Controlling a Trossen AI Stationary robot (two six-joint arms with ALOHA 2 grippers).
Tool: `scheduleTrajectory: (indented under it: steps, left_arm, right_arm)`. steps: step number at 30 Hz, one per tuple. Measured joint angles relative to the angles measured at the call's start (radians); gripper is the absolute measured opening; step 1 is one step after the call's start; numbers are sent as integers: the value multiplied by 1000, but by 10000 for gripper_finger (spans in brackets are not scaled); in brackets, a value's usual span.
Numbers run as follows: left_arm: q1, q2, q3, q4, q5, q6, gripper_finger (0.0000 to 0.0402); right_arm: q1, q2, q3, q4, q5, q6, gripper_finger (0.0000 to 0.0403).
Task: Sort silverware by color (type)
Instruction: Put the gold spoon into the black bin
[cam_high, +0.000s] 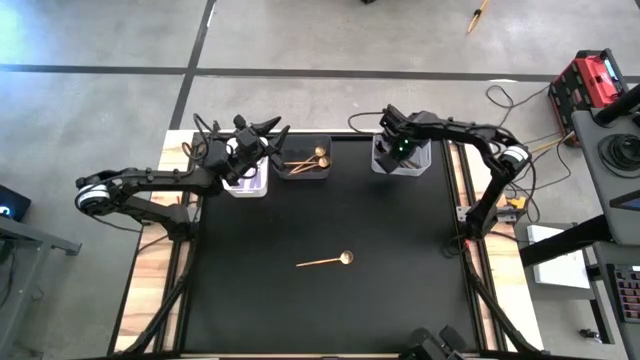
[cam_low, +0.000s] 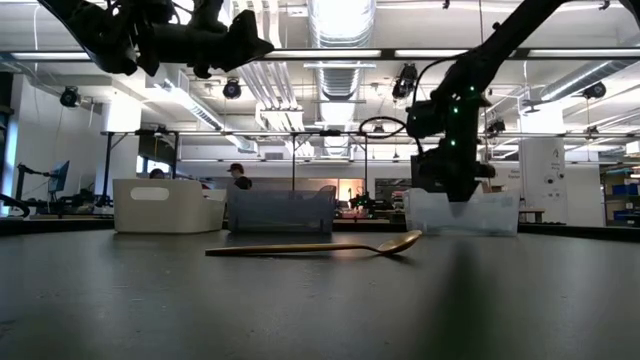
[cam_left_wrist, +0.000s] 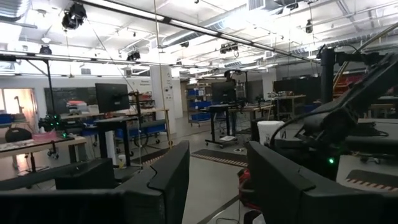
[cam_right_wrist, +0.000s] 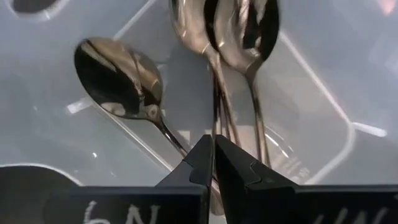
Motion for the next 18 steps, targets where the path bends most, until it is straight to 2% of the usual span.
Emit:
scheduleTrajectory:
  steps: [7, 14, 18]
  left_arm:
    - [0, 0, 0, 0, 0, 3, 145]
    - [0, 0, 0, 0, 0, 3, 145]
    - [0, 0, 0, 0, 0, 3, 145]
  right_arm:
    - [0, 1, -72, 99, 11, -19, 9]
    - [0, 1, -113, 154, 122, -23, 9]
    - [0, 0, -132, 188, 135, -27, 9]
